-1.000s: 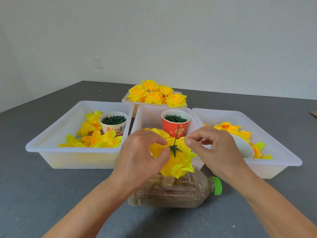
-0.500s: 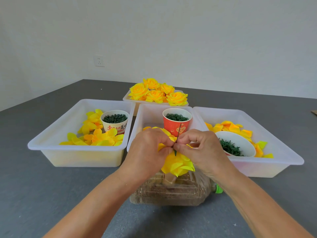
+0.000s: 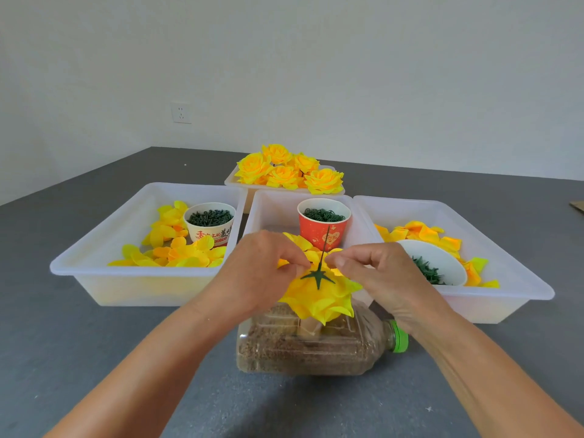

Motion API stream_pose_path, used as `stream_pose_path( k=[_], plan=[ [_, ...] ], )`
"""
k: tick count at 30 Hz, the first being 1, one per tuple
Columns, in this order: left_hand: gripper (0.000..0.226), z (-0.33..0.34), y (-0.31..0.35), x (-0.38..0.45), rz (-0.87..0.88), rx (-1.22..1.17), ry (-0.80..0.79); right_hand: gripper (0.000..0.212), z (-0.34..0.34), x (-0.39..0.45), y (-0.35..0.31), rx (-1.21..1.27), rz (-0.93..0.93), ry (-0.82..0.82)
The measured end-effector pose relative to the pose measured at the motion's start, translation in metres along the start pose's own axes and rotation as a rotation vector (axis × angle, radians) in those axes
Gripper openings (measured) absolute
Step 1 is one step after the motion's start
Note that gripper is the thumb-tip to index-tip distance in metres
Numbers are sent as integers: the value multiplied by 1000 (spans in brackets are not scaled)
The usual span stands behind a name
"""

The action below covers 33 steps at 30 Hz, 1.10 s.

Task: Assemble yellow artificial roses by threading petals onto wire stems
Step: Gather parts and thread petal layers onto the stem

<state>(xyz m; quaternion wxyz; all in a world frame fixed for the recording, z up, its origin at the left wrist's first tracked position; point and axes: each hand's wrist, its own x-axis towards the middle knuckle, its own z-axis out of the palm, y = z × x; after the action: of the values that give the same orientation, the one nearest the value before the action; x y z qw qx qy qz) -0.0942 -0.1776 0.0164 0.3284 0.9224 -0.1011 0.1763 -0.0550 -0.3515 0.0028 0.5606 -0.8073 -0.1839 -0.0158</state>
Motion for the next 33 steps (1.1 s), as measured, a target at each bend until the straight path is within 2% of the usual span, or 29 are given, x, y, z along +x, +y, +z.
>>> stream_pose_path(
  k=[6,9,13,19,30,33],
  plan=[
    [9,3,-1,2,-96,-176,58,10,6,-1,-5,7,-36,18],
    [6,11,-2,3,-105,-171,58,5,12,1,-5,-36,-41,7],
    [7,15,-10,-1,-77,-204,77,12,14,1,0,-32,-39,18],
    [12,24,-8,-9,176,-7,153,30,23,-2,11,-142,-234,114],
    [10,31,-16,-8,305,184,202,10,32,-2,25,-188,-364,209],
    [9,29,-15,-9,311,209,185,10,33,-4,23,-206,-368,213]
  ],
)
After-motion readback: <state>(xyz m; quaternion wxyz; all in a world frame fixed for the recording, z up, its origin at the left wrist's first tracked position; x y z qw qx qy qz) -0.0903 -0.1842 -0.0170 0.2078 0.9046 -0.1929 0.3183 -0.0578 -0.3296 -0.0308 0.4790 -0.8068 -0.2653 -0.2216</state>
